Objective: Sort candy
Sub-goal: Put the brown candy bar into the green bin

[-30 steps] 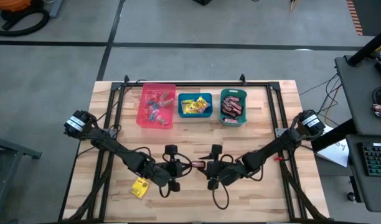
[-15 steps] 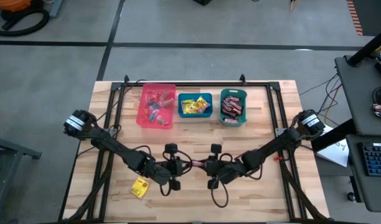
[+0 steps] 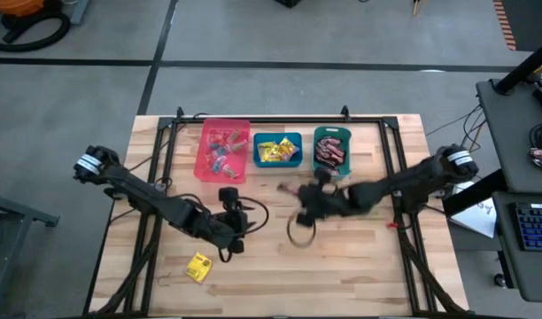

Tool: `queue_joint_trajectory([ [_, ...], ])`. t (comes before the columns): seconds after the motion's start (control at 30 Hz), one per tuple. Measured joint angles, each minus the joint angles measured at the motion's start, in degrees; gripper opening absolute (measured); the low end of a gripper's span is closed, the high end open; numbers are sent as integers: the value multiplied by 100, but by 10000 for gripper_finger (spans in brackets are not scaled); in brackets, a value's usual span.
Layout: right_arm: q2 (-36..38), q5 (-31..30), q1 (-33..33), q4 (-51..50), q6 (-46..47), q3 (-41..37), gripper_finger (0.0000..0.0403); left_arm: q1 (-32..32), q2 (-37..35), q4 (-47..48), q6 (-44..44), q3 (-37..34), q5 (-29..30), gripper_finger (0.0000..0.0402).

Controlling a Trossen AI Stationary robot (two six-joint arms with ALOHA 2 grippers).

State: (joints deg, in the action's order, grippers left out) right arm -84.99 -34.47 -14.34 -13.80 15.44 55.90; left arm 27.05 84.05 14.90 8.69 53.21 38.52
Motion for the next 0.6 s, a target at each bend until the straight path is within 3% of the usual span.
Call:
queue_joint_trajectory([
  [0.37, 999, 314, 2625, -1656, 365, -108, 68, -182, -553, 721, 85, -9, -2, 168],
  [0.6, 980, 753, 4096, -1768, 1223, -537, 68, -231, -549, 852, 295, -12, -3, 164],
])
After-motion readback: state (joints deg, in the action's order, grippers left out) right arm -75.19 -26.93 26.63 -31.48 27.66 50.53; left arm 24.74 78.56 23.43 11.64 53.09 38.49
